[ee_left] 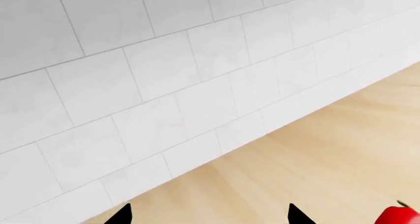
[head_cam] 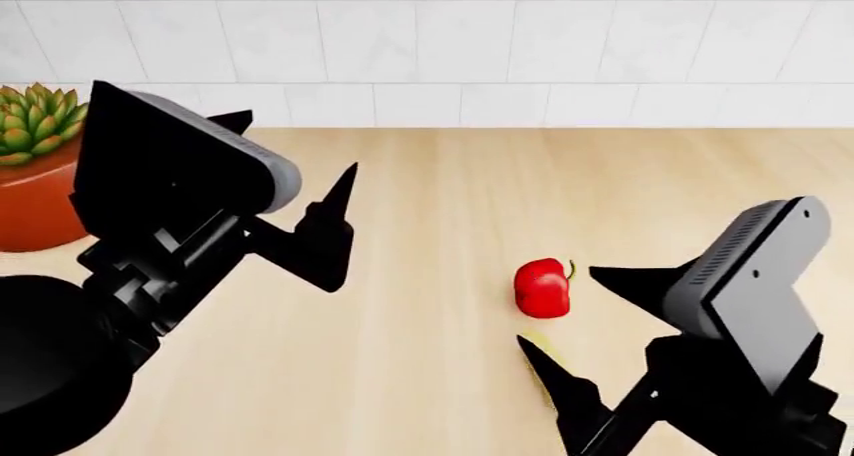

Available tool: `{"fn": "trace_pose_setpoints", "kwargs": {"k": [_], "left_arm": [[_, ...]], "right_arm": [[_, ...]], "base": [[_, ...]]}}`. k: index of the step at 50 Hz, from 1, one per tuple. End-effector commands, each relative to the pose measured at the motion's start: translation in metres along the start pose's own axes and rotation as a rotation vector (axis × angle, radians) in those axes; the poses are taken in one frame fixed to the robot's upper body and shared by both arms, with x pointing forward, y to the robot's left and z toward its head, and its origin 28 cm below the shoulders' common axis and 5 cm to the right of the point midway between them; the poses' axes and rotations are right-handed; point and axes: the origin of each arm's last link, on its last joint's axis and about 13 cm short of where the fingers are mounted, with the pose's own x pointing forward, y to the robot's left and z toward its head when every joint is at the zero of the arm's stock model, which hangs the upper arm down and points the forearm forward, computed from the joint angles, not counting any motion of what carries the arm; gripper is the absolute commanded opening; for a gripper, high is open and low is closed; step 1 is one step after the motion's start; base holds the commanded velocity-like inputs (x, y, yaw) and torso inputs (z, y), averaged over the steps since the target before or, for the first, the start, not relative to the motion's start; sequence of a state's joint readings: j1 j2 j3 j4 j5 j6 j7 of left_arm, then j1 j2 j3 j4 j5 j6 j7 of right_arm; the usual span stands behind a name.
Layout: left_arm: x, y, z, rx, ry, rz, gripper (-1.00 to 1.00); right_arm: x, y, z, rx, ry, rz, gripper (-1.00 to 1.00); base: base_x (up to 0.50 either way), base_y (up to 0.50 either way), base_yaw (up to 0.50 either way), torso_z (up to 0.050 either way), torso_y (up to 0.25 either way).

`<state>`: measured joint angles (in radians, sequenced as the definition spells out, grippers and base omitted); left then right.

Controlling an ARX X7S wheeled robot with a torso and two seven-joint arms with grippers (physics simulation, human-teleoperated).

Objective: Pick the corn, bell pepper from the counter and place them in the cabinet. Then close the cabinet.

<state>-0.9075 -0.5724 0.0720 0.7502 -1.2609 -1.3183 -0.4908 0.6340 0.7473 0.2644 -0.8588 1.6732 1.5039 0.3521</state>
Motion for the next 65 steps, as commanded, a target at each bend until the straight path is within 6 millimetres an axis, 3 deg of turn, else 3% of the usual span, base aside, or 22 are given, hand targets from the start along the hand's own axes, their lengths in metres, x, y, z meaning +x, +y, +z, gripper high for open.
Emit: {"fn": "trace_pose_setpoints", "kwargs": {"k": [1, 32, 47, 48, 58, 65], "left_arm": [[0.001, 0.0, -0.003, 0.006, 0.002, 0.006, 1.0], [0.004, 0.001, -0.009, -0.003, 0.01, 0.013, 1.0], [0.005, 0.001, -0.009, 0.0, 0.012, 0.014, 1.0], [0.005, 0.0, -0.009, 0.0, 0.013, 0.014, 1.0], [0.005, 0.002, -0.01, -0.001, 0.013, 0.017, 1.0], [0.005, 0.001, -0.011, -0.002, 0.014, 0.018, 1.0]], "right_arm": [[-0.002, 0.005, -0.02, 0.014, 0.102, 0.047, 1.0], [0.006, 0.001, -0.078, 0.143, 0.22, 0.001, 1.0], [0.016, 0.001, -0.094, 0.183, 0.24, 0.007, 1.0], [0.017, 0.001, -0.094, 0.185, 0.238, 0.009, -1.0], [0.015, 0.0, -0.09, 0.17, 0.24, 0.007, -1.0], [0.004, -0.002, -0.068, 0.133, 0.144, -0.033, -1.0]], "base": [[0.0, 0.0, 0.0, 0.0, 0.0], [0.0, 0.0, 0.0, 0.0, 0.0], [0.0, 0.0, 0.0, 0.0, 0.0], [0.0, 0.0, 0.0, 0.0, 0.0], [0.0, 0.0, 0.0, 0.0, 0.0], [0.0, 0.0, 0.0, 0.0, 0.0]]}}
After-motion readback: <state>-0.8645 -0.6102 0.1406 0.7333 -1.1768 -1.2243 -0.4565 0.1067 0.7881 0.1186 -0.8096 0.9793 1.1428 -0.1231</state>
